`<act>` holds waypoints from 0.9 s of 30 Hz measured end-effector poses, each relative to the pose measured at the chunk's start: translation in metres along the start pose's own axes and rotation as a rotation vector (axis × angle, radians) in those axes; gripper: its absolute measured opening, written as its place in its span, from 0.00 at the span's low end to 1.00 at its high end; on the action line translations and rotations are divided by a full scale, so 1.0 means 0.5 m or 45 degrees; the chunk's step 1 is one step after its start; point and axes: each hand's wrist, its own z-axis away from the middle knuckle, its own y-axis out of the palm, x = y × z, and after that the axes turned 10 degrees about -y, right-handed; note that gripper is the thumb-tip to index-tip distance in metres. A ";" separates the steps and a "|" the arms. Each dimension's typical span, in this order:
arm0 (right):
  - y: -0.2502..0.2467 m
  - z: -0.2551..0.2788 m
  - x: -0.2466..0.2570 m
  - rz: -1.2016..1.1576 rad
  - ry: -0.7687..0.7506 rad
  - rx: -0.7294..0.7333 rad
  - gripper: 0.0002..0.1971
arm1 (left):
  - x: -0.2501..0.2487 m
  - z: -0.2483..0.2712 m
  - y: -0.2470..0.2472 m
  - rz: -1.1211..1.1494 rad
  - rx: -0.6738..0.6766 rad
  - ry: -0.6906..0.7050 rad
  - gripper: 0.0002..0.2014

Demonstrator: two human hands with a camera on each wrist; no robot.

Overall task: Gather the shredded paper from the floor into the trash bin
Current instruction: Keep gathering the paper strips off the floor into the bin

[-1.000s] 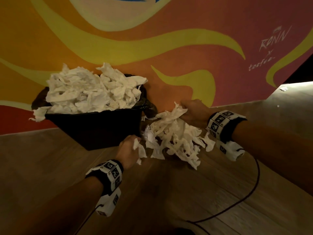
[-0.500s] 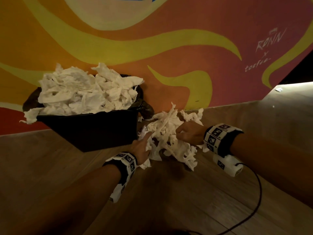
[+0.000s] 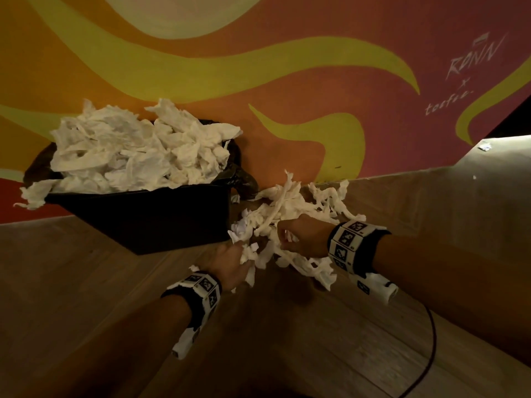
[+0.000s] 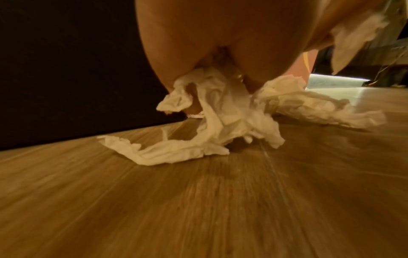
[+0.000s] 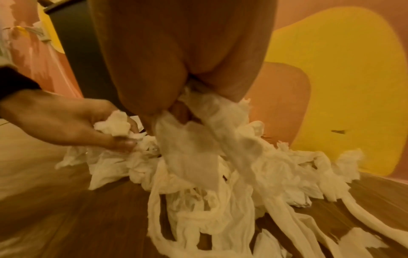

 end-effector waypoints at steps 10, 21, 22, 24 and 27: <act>0.015 -0.107 0.054 0.284 -0.082 -0.060 0.18 | 0.062 0.100 -0.042 0.384 -0.044 0.015 0.07; 0.048 -0.220 0.065 0.519 -0.055 0.103 0.20 | 0.136 0.129 -0.066 0.264 -0.059 -0.169 0.08; 0.055 -0.219 0.065 0.511 -0.045 0.118 0.19 | 0.137 0.128 -0.069 0.358 -0.050 -0.198 0.12; 0.069 -0.214 0.062 0.514 -0.027 0.114 0.22 | 0.143 0.121 -0.071 0.374 -0.046 -0.218 0.15; 0.087 -0.199 0.054 0.495 -0.017 0.105 0.21 | 0.158 0.102 -0.061 0.270 -0.083 -0.240 0.16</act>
